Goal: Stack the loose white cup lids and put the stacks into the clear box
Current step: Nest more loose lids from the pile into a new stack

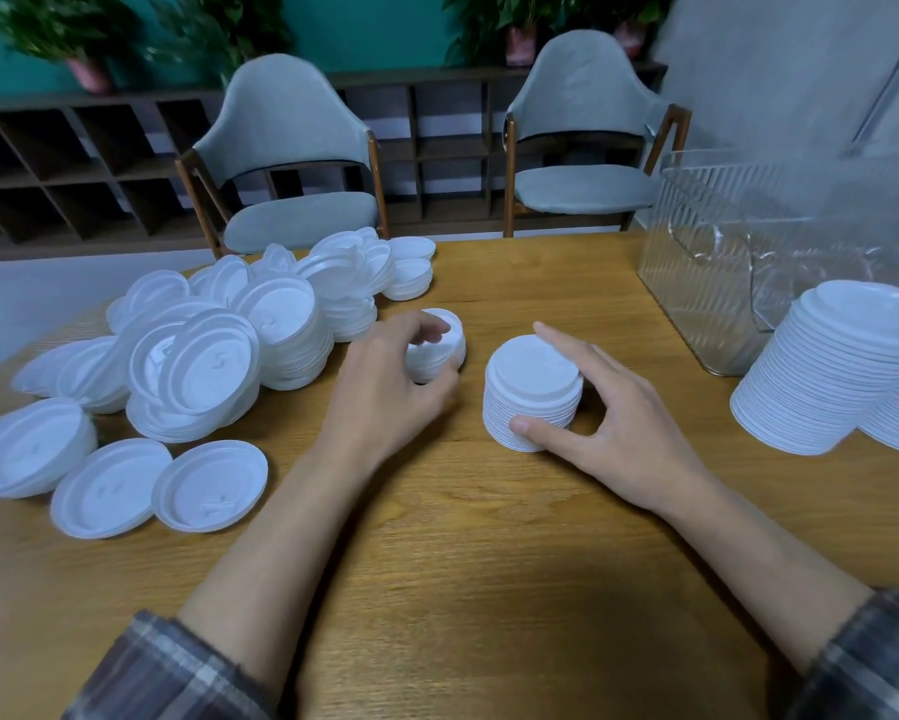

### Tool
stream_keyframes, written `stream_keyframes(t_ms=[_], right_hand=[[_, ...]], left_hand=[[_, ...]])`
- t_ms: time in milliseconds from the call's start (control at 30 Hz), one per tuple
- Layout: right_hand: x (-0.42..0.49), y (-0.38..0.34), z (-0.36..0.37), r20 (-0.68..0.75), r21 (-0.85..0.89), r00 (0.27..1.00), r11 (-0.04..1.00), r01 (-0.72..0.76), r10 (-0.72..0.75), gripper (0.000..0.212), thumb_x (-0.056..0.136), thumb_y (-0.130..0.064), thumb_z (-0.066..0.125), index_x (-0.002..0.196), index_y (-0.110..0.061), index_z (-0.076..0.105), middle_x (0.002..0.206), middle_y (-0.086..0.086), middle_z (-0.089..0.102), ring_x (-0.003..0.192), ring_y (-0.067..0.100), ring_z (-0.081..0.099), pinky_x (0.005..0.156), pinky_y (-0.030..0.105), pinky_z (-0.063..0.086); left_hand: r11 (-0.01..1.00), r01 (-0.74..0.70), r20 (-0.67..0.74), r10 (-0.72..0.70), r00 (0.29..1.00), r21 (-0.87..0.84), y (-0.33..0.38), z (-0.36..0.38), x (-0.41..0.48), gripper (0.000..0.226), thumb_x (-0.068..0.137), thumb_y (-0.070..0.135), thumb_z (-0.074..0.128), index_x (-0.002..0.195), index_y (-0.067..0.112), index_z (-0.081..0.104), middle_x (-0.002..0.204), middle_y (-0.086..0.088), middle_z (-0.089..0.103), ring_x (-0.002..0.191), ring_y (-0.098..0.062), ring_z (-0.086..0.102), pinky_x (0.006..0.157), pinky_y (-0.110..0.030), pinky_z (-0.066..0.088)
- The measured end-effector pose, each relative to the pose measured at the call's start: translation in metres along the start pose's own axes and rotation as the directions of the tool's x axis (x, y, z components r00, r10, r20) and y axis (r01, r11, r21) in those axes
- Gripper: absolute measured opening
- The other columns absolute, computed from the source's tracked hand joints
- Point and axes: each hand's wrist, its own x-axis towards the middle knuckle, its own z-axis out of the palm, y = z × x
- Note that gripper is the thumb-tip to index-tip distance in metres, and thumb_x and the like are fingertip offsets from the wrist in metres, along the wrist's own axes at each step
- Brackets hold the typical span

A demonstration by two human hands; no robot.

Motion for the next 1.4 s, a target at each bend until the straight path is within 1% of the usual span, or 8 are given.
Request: stream_keyframes(t_ms=[100,333,567,700,800,967,1200,1400], right_hand=[[0.0,-0.002,0.0,-0.002,-0.001,1.0,1.0,-0.007,0.007,0.087,0.079,-0.053,0.084,0.154,-0.046,0.041,0.137,-0.029,0.054,0.133,-0.009,0.044,0.101,-0.001,0.026],[-0.001,-0.002,-0.002,0.008,-0.005,1.0,1.0,-0.019,0.019,0.087,0.079,-0.056,0.082,0.155,-0.047,0.04,0.138,-0.03,0.052,0.133,-0.011,0.042,0.1,-0.003,0.025],[-0.001,-0.003,0.0,0.011,0.019,1.0,1.0,-0.023,0.023,0.087,0.08,-0.061,0.078,0.156,-0.044,0.039,0.143,-0.03,0.048,0.136,-0.012,0.039,0.102,-0.002,0.025],[0.0,-0.004,0.0,0.009,0.031,1.0,0.999,-0.018,0.018,0.083,0.084,-0.061,0.073,0.157,-0.04,0.041,0.146,-0.03,0.047,0.138,-0.011,0.039,0.104,-0.001,0.026],[0.0,-0.005,0.0,0.011,0.041,1.0,0.999,-0.012,0.012,0.079,0.085,-0.056,0.075,0.155,-0.037,0.044,0.144,-0.027,0.051,0.136,-0.006,0.045,0.106,0.005,0.032],[0.0,-0.007,0.001,-0.006,0.07,1.0,0.998,-0.008,0.008,0.075,0.084,-0.055,0.076,0.151,-0.034,0.048,0.142,-0.024,0.054,0.134,-0.002,0.049,0.111,0.024,0.041],[-0.001,-0.003,0.0,0.004,0.059,0.998,0.996,-0.064,0.064,0.098,0.078,-0.067,0.075,0.16,-0.048,0.024,0.154,-0.022,0.047,0.141,-0.002,0.044,0.118,0.032,0.037],[0.0,-0.001,0.001,-0.01,0.023,0.999,0.999,-0.039,0.039,0.084,0.083,-0.059,0.078,0.155,-0.045,0.037,0.149,-0.026,0.048,0.138,-0.009,0.042,0.104,0.001,0.027]], left_hand=[[0.994,-0.033,0.044,0.029,0.999,0.1,-0.008,-0.001,0.001,0.024,0.088,0.017,0.075,0.112,0.021,0.074,0.096,0.01,0.075,0.092,-0.009,0.071,0.089,-0.04,0.056],[0.998,-0.012,0.007,0.011,1.0,0.064,-0.005,0.001,0.003,0.024,0.088,0.009,0.08,0.109,0.02,0.078,0.092,0.009,0.073,0.087,-0.007,0.067,0.084,-0.035,0.055],[0.955,0.105,-0.144,-0.149,0.978,-0.278,0.019,-0.008,0.002,0.025,0.091,0.019,0.081,0.115,0.024,0.075,0.099,0.012,0.073,0.096,-0.004,0.068,0.084,-0.017,0.054],[0.739,0.231,0.006,-0.294,0.956,-0.633,0.036,-0.012,0.002,0.032,0.098,0.009,0.07,0.126,0.023,0.071,0.111,0.006,0.067,0.096,-0.007,0.071,0.089,-0.037,0.063],[0.56,0.342,0.221,-0.274,0.936,-0.755,0.042,-0.009,0.002,0.042,0.1,0.0,0.063,0.136,0.019,0.067,0.109,-0.009,0.059,0.098,-0.013,0.072,0.086,-0.034,0.063],[0.802,0.269,0.233,-0.167,0.958,-0.532,0.041,0.0,-0.002,0.032,0.099,0.014,0.069,0.129,0.027,0.071,0.084,0.0,0.056,0.079,-0.013,0.056,0.072,-0.019,0.049],[0.903,0.192,0.216,-0.114,0.97,-0.385,0.039,0.007,-0.009,0.017,0.094,0.037,0.077,0.111,0.035,0.076,0.071,0.01,0.057,0.067,-0.005,0.052,0.069,-0.017,0.041],[0.851,0.26,0.356,-0.093,0.93,-0.456,0.037,0.005,-0.009,0.053,0.086,0.042,0.073,0.138,0.038,0.064,0.136,0.018,0.064,0.129,0.008,0.055,0.108,-0.023,0.045]])
